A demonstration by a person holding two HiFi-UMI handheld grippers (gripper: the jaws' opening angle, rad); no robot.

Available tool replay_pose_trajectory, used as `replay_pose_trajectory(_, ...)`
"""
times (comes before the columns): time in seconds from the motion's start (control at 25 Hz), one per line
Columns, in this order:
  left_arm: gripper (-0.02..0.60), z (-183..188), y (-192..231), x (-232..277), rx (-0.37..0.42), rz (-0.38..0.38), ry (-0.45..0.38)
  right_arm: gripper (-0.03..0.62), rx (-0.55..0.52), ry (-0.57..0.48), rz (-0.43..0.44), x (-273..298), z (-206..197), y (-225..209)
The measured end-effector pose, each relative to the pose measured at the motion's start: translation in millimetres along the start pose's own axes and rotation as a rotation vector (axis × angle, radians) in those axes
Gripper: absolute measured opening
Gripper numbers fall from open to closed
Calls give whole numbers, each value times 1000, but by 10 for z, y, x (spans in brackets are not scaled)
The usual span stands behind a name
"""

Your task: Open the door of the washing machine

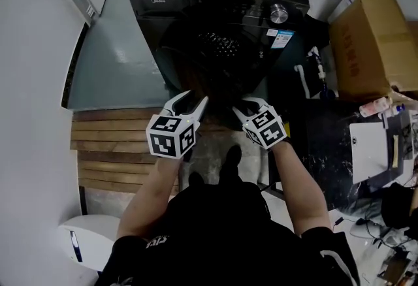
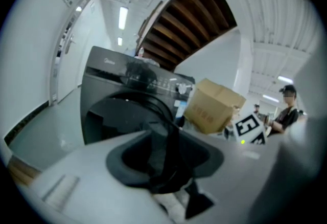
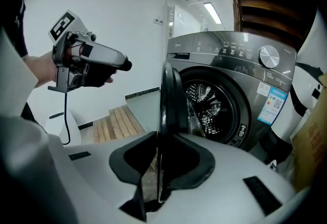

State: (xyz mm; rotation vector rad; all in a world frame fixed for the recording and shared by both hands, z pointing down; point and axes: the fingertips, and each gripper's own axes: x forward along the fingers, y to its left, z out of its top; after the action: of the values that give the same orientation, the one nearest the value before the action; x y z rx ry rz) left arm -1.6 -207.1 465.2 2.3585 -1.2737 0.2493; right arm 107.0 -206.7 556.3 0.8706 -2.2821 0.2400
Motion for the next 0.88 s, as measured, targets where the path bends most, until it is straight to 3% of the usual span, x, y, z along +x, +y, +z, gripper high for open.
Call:
replay_pose_trajectory(0.28, 192, -272, -58, -256, -1, -20, 22, 90, 30, -47, 60, -2, 30, 671)
replay_pose_trajectory(0.44, 201, -379, 33, -382, 38, -9, 46, 105, 1, -54, 141, -3, 84, 1110)
replay_pose_trajectory(0.64, 216, -425, 136, -561, 32, 6, 42, 107, -54, -82, 262, -106, 98, 1526)
replay_pose_trajectory(0.88, 216, -517, 246, -755, 24, 38, 43, 96, -49, -101, 254, -200, 126, 1610)
